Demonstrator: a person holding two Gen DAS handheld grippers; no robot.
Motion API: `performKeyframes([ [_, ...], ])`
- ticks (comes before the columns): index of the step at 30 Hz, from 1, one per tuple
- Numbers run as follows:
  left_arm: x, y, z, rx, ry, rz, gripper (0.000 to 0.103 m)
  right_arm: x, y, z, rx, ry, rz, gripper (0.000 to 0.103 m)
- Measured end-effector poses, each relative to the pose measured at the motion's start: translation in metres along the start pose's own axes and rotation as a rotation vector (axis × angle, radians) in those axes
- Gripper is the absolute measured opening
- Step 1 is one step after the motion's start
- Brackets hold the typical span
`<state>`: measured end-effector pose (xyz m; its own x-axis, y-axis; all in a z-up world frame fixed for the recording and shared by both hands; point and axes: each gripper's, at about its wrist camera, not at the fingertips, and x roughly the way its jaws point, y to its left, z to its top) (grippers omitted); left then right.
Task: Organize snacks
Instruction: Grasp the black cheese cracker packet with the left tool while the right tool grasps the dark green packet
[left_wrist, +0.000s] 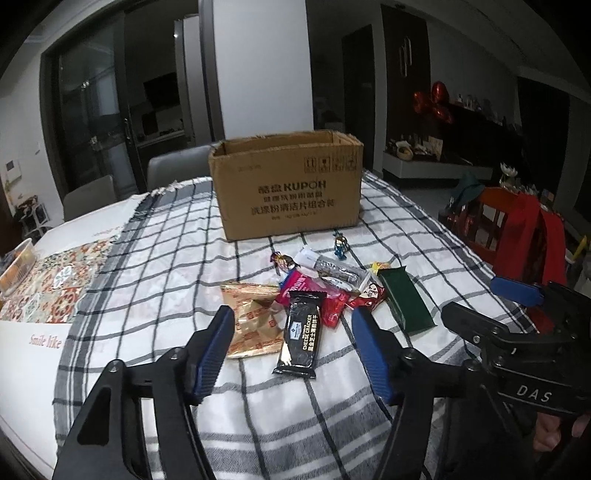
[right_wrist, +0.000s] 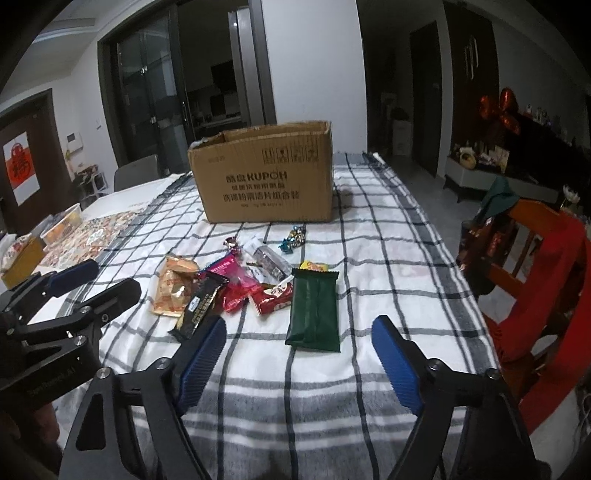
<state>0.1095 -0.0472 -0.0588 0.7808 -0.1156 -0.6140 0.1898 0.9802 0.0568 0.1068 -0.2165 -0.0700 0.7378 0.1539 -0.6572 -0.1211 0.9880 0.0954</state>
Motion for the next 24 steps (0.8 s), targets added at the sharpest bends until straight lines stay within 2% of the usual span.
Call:
performKeyframes([
  [7,0.043,0.0,0.001,-0.001,0.082,-0.035,0.052,0.033,-0.008,0.006,0.011,0.057,0.007,0.073],
  [13,0.067,-0.001,-0.001,0.005,0.125,-0.052,0.05,0.058,-0.014,0.007,0.02,0.099,0.019,0.067],
  [24,0.092,0.002,-0.006,0.007,0.17,-0.065,0.046,0.083,-0.018,0.005,0.022,0.139,0.03,0.063],
])
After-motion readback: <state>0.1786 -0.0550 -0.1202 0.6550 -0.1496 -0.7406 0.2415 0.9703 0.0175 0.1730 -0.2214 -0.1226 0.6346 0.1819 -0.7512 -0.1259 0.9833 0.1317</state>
